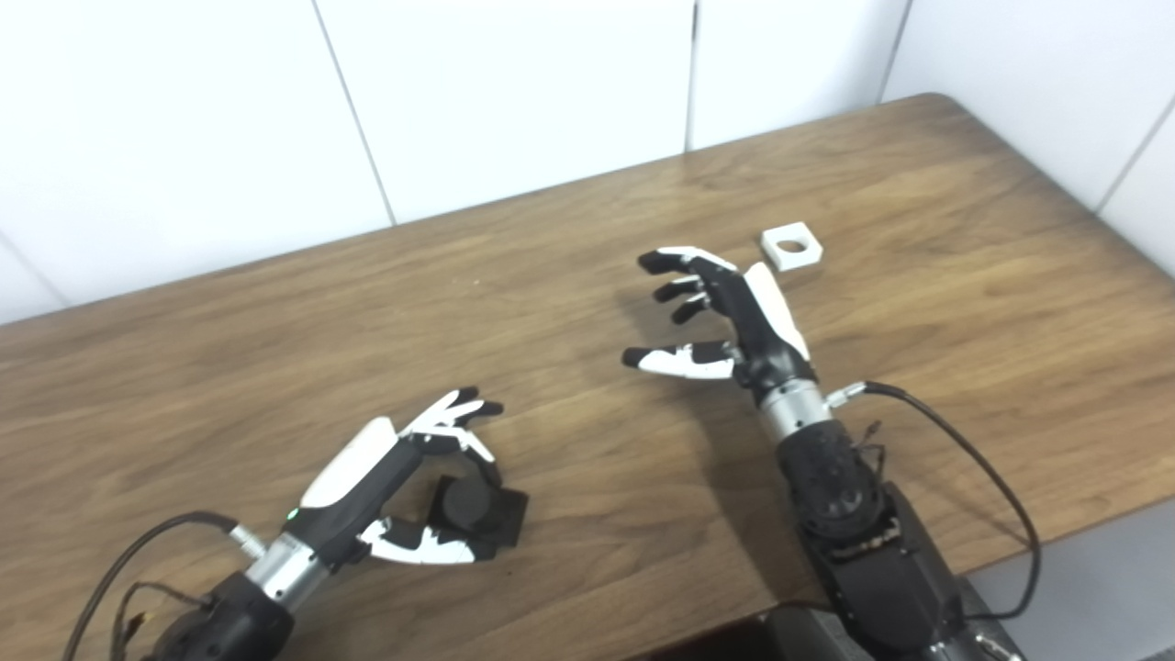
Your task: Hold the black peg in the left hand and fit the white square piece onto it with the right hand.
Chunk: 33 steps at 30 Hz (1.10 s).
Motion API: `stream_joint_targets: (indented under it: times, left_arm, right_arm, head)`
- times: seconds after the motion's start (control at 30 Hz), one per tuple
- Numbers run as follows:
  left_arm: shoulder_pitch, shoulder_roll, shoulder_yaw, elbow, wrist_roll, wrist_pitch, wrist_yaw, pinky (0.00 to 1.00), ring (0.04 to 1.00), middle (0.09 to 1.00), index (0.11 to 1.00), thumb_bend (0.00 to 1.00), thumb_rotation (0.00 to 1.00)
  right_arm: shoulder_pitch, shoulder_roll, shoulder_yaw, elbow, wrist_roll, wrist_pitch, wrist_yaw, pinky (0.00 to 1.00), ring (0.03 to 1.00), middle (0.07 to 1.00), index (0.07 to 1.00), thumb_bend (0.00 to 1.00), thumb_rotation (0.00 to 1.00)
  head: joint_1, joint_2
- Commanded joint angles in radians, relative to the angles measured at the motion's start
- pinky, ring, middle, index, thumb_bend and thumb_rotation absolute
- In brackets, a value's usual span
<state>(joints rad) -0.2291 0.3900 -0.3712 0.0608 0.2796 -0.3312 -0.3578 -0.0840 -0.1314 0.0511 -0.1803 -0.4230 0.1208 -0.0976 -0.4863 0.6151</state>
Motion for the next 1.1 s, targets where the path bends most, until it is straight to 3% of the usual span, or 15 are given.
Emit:
stream_joint_targets:
  times: [0.0, 0.37, 0.67, 1.07]
  left_arm:
    - [0.008, 0.028, -0.001, 0.014, 0.003, 0.02, -0.039, 0.85, 0.978, 0.901, 0.488, 0.52, 0.06]
    - [0.004, 0.017, 0.004, 0.024, -0.002, 0.011, -0.043, 0.84, 0.977, 0.898, 0.487, 0.52, 0.06]
    - [0.007, 0.016, 0.001, 0.015, 0.008, 0.042, -0.049, 0.86, 0.982, 0.904, 0.488, 0.52, 0.05]
    - [-0.013, 0.018, -0.009, 0.047, 0.069, 0.057, -0.046, 0.87, 0.977, 0.901, 0.49, 0.52, 0.05]
  right_arm:
    - [-0.047, 0.003, -0.002, -0.023, -0.014, -0.026, -0.019, 0.53, 0.663, 0.756, 0.729, 0.66, 0.05]
    - [-0.108, -0.063, -0.053, -0.039, -0.028, 0.002, 0.007, 0.54, 0.674, 0.759, 0.729, 0.66, 0.05]
    - [-0.192, -0.183, -0.101, -0.059, -0.066, 0.042, 0.041, 0.55, 0.689, 0.769, 0.728, 0.65, 0.04]
    - [-0.295, -0.294, -0.139, -0.04, -0.07, 0.06, 0.08, 0.54, 0.678, 0.755, 0.718, 0.68, 0.04]
  head:
    - [-0.002, 0.001]
    - [-0.005, -0.008]
    - [0.007, -0.008]
    - [0.007, -0.017]
